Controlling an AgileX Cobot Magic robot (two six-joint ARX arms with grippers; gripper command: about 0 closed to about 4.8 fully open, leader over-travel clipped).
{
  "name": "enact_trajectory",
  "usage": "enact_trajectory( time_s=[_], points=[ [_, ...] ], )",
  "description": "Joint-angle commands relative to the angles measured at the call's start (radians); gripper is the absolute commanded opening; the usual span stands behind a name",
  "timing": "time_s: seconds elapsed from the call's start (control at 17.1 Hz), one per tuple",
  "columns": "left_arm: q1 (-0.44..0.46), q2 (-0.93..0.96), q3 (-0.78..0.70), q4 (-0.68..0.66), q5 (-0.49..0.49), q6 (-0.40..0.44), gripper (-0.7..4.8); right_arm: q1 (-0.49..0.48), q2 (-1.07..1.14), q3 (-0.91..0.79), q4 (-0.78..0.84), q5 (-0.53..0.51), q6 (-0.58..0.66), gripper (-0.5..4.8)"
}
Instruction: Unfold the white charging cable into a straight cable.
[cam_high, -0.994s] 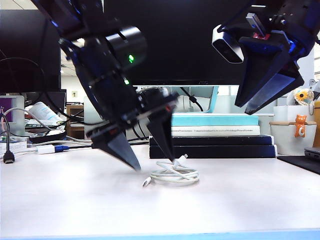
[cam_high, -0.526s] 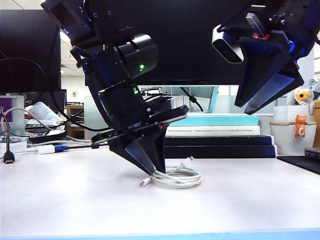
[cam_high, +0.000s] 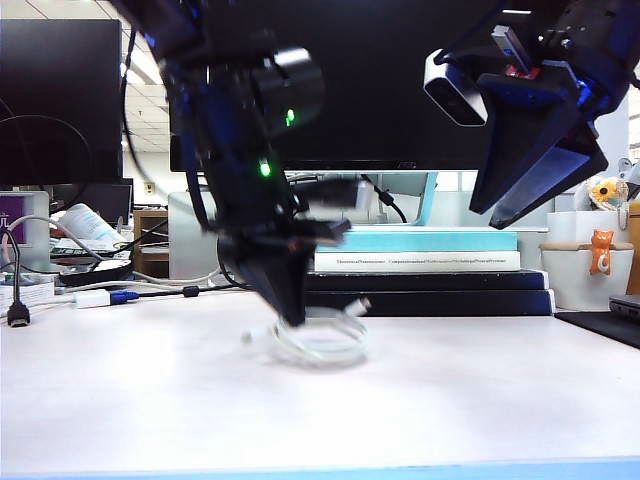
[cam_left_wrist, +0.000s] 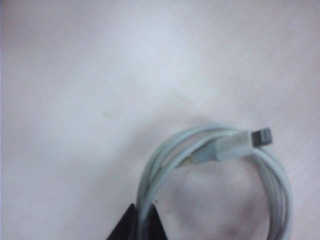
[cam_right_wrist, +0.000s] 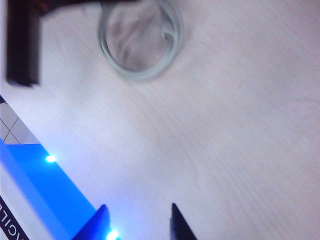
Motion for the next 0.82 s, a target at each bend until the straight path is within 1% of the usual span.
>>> enact_trajectory(
  time_s=[0.06,0.12,0.18,0.23,0.29,0.41,0.47,0.58,0.64,0.7,0.82],
  points=[
    [-0.002,-0.061,0.003,-0.014,-0.019,0.103,-0.06,0.0,-0.04,0.006,0.008,-0.024,-0.003,1.58],
    [-0.002,-0.076,0.003,-0.018,-0.006,0.126,-0.06,0.0,-0.053,0.006,0.016,-0.052,-0.003,1.58],
    [-0.003,-0.106,0.003,-0.024,0.032,0.163,-0.06,0.0,-0.079,0.006,0.026,-0.122,-0.003,1.58],
    [-0.01,-0.13,0.003,-0.042,0.088,0.214,-0.06,0.001,-0.1,0.006,0.03,-0.18,-0.003,1.58],
    [-0.012,-0.149,0.003,-0.068,0.127,0.267,-0.06,0.001,-0.118,0.006,0.034,-0.216,-0.003,1.58],
    [-0.018,-0.174,0.003,-0.116,0.19,0.357,-0.06,0.0,-0.15,0.006,0.034,-0.216,-0.003,1.58],
    [-0.021,-0.2,0.003,-0.154,0.212,0.424,-0.06,0.0,-0.174,0.006,0.032,-0.213,-0.003,1.58],
    [-0.021,-0.241,0.003,-0.187,0.211,0.5,-0.05,0.0,-0.204,0.006,0.032,-0.213,-0.003,1.58],
    [-0.02,-0.252,0.003,-0.191,0.21,0.518,-0.06,0.0,-0.212,0.006,0.033,-0.212,-0.003,1.58],
    [-0.02,-0.282,0.003,-0.192,0.21,0.555,-0.06,0.0,-0.228,0.006,0.029,-0.213,-0.003,1.58],
    [-0.021,-0.329,0.003,-0.19,0.213,0.588,-0.06,0.0,-0.242,0.006,0.018,-0.213,-0.003,1.58]
  ],
)
